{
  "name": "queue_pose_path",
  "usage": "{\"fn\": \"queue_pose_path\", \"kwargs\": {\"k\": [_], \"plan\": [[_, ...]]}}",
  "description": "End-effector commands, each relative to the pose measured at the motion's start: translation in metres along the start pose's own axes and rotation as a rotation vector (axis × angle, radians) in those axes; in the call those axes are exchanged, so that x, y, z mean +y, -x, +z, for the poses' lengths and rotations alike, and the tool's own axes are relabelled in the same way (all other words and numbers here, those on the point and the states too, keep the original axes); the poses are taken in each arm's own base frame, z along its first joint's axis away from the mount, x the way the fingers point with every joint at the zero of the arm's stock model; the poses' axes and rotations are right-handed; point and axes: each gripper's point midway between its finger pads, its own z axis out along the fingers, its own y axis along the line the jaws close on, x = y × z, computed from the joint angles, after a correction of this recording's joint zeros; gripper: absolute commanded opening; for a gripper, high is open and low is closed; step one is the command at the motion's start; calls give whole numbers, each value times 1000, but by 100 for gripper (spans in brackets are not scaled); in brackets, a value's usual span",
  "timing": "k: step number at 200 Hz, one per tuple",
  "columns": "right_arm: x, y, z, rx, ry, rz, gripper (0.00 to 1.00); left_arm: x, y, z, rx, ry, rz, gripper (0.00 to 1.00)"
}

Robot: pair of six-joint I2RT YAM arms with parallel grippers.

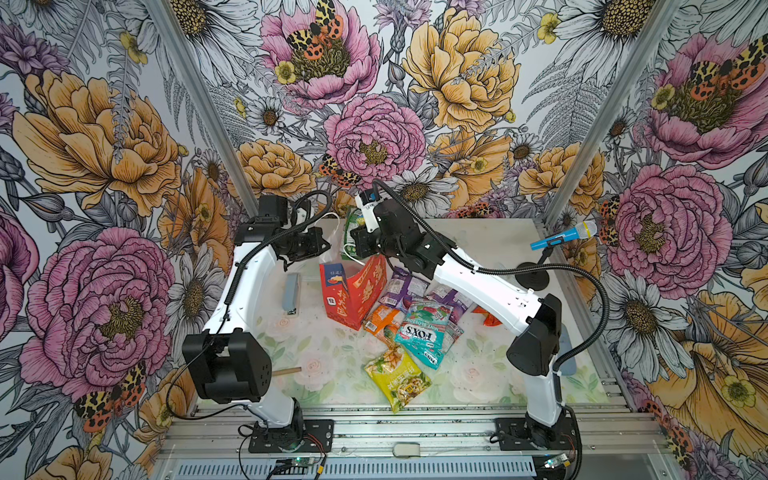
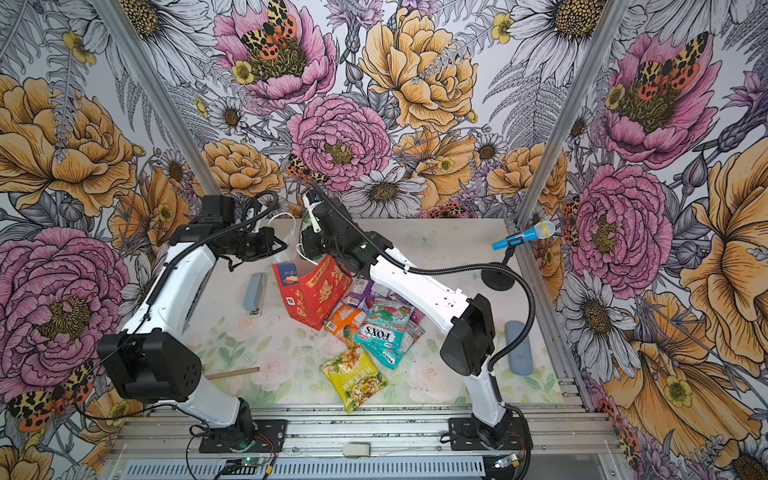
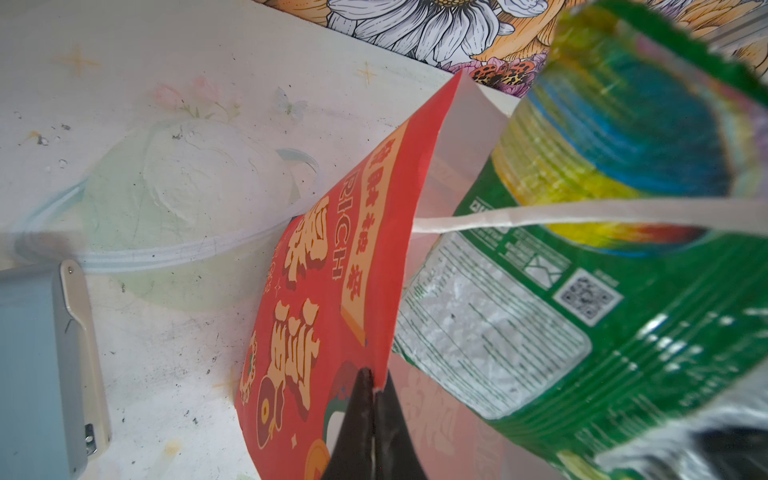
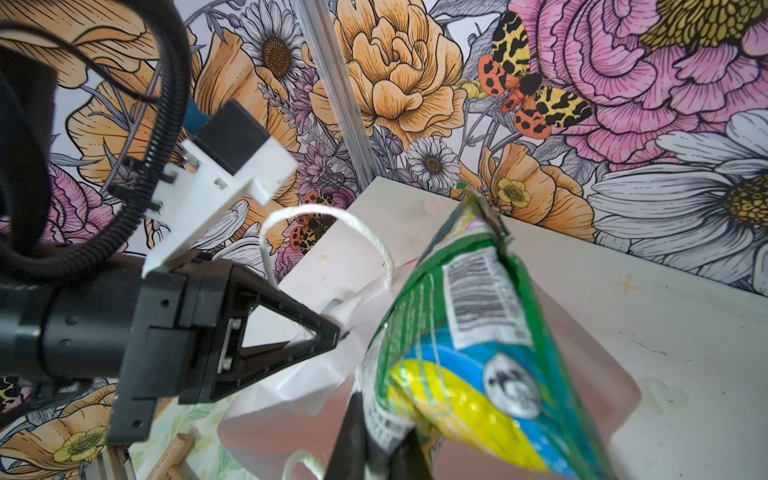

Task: Place the snacks into the paper bag
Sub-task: 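Lower the green chip bag into the paper bag and release it with the right gripper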

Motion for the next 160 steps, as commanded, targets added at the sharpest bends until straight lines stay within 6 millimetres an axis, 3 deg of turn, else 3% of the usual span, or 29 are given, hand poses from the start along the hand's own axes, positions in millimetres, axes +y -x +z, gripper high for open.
{"fn": "queue_pose_path", "kwargs": {"k": [1,39,70,160], "plan": [[17,35,-5,-98,62,7,0,-8,3,-8,-27,-37,-5,0],[21,36,-1,-100,79,17,0,-8,3,-9,-28,-39,-5,0],[16,25,0,-74,64,22,0,-8,3,-8,-27,-43,-8,0],[2,4,-22,-47,16,20,0,-2,4,-9,-34,-33,-19,0]]}}
